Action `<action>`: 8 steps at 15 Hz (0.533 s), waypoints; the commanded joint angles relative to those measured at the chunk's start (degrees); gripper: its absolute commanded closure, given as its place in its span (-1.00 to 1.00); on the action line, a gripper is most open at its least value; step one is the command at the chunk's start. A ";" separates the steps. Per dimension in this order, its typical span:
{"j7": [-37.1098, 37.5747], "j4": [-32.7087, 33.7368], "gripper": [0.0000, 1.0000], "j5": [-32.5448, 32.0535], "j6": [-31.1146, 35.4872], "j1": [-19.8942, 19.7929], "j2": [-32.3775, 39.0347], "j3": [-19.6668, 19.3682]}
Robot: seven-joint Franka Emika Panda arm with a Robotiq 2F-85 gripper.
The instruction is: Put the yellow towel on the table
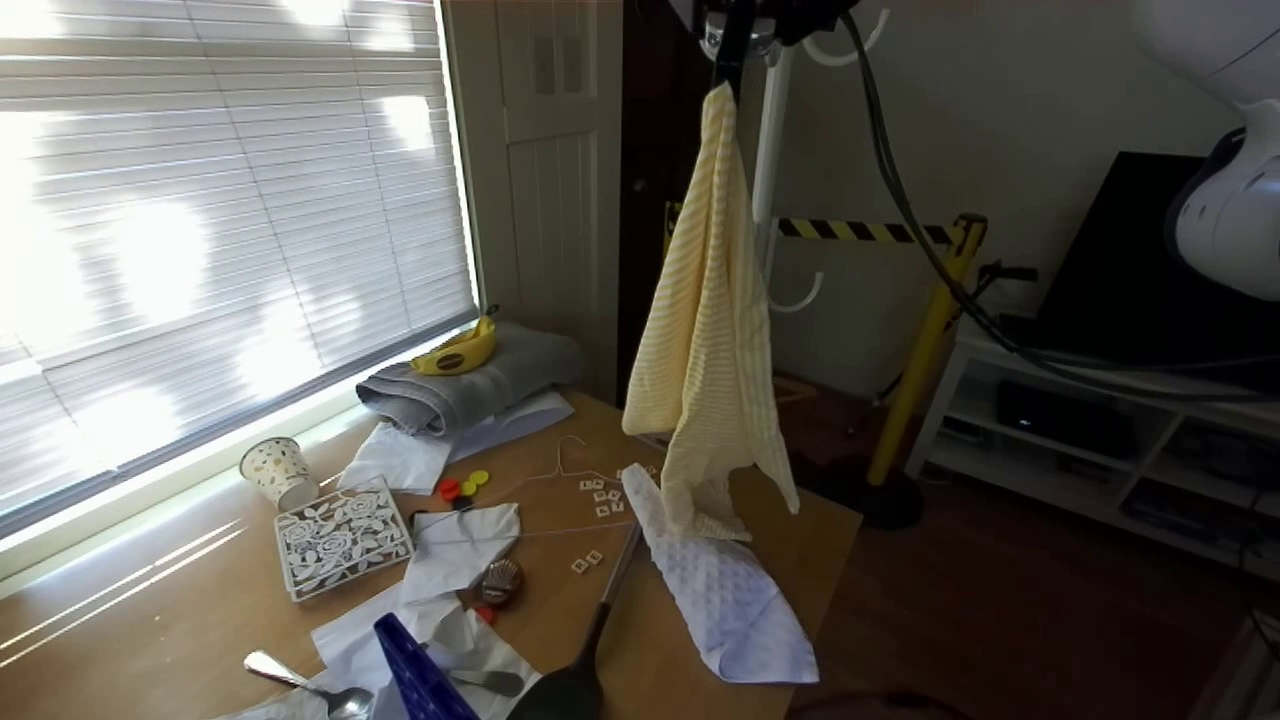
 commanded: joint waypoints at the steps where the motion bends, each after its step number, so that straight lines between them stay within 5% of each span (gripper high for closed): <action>1: 5.53 1.22 1.00 -0.46 1.36 -2.19 1.85 1.42; 5: 8.41 0.79 1.00 -0.29 1.04 -2.25 4.09 2.26; 8: 6.10 2.29 1.00 4.29 2.77 -1.93 8.78 6.62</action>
